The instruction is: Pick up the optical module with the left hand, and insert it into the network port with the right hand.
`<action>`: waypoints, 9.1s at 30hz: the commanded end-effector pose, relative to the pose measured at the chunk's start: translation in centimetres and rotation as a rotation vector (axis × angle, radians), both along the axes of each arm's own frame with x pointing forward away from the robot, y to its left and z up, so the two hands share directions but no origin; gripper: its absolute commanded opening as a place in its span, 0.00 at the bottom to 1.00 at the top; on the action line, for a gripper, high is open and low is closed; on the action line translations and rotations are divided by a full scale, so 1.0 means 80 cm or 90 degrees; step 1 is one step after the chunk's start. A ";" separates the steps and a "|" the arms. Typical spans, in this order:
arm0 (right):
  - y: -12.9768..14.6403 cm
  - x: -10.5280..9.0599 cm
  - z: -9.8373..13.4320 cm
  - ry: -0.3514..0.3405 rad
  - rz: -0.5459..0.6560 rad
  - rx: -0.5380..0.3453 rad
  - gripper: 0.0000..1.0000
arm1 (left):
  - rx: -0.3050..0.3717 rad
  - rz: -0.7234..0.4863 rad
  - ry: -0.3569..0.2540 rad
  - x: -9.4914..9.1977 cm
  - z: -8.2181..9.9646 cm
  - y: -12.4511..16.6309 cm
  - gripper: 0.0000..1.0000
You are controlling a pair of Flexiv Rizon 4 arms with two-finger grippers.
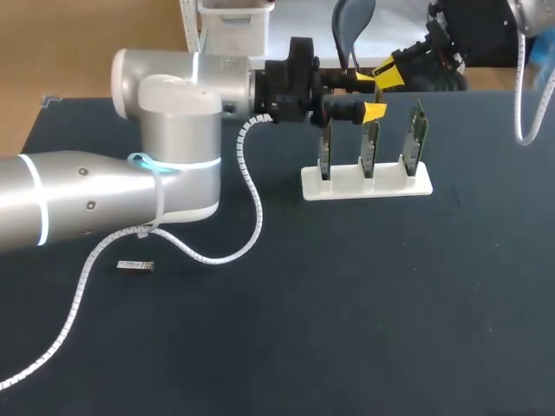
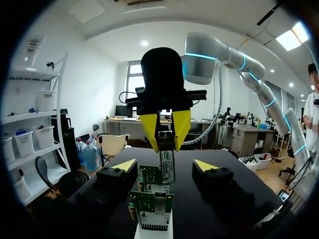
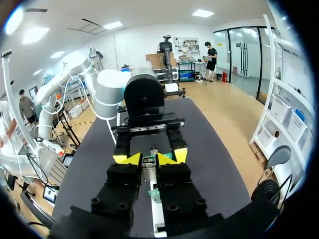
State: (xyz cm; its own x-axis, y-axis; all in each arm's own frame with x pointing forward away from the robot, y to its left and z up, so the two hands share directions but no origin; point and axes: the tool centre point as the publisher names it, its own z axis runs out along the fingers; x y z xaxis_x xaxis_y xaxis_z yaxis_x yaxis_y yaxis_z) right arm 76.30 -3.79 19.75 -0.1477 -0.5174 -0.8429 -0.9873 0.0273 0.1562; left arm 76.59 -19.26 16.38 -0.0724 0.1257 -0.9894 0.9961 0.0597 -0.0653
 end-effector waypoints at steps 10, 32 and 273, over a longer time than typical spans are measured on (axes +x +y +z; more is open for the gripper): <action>-0.001 -0.001 -0.001 -0.001 -0.003 -0.003 0.00 | 0.120 0.016 0.024 0.004 0.003 0.032 1.00; 0.000 0.001 -0.005 0.002 -0.007 0.002 0.00 | 0.265 -0.035 -0.041 -0.014 -0.009 0.031 1.00; 0.007 0.007 -0.070 0.052 -0.004 -0.031 0.00 | 0.354 -0.043 -0.026 -0.007 -0.039 0.034 1.00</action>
State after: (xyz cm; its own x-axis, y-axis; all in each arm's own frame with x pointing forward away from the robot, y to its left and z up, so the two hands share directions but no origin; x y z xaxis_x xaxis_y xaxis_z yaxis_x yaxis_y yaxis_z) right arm 76.56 -3.38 14.55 -0.2156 -0.5542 -0.8039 -0.9722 0.0449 0.2298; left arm 75.85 -16.40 13.16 -0.0070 0.6275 -0.7786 0.9999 0.0115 0.0002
